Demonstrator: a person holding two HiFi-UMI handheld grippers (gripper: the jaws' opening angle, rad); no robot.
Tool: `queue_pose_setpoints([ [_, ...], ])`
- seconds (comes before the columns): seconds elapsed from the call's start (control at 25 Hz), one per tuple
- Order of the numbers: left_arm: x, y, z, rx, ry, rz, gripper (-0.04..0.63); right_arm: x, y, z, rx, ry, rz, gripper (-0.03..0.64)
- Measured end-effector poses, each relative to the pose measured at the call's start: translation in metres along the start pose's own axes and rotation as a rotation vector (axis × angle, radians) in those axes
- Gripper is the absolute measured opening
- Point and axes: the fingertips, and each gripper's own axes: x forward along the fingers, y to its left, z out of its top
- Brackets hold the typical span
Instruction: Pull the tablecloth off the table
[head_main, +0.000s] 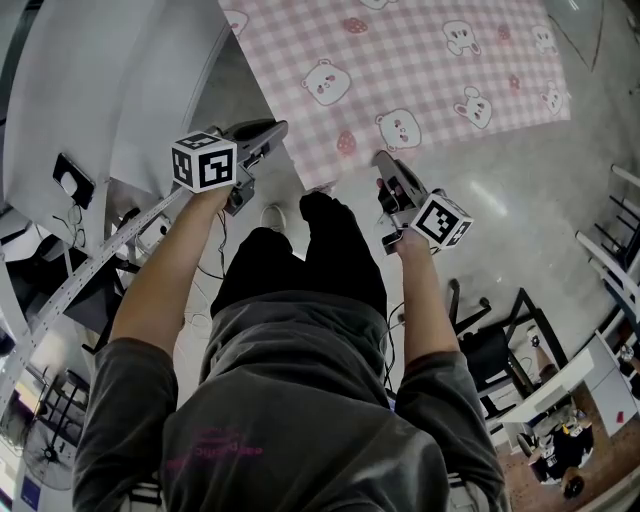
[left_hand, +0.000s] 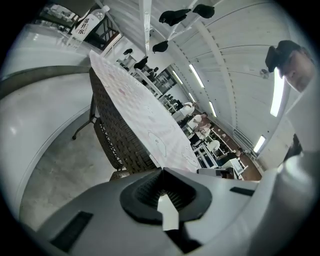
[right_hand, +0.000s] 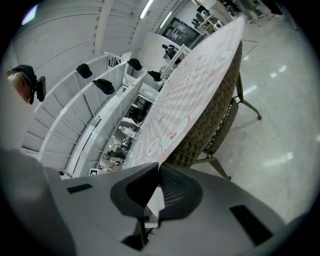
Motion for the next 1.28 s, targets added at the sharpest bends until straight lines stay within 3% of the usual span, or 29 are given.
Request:
queue_pose_setpoints([
  [0.24,-0.001,-0.003,0.004,0.086,-0.041,-0.036,0.002,0.002,0.005,0.005,-0.074,-0.043,0.019,0.005],
  [0.48,-0.001,-0.002,0.01,0.061,-0.034,-0.073,0.002,0.004,0.008,0.009,-0.059,-0.043,-0.029,0.005],
  [0.6,-0.009,-0.001,-0.018,0.053,-0.056,-0.095,0.001,-0.004,0.0,-0.019,-0.066,-0.058,-0.032,0.005],
  [0.64,-0.007,0.002,-0.024,0.096,-0.105,-0.113,0.002,-0.002,-0.006,-0.022,-0.116,-0.094,-0.005,0.005],
  [0.76,0.011,0.008,0.016,0.384,-0.379,-0.208,0.002,0.019,-0.005,0.025,-0.428,-0.305,0.156,0.005],
  [0.84,0.006,0.001,0.011,0.475,-0.459,-0.251,0.0,0.012,0.0,0.022,-0.524,-0.384,0.201,0.005],
  [0.96,-0.004,-0.003,-0.01,0.481,-0.447,-0.279,0.001,0.002,-0.001,-0.001,-0.51,-0.405,0.188,0.005],
  [1.28,-0.02,-0.02,-0.004,0.497,-0.426,-0.338,0.0,-0.008,0.015,-0.004,-0.477,-0.463,0.172,0.005],
])
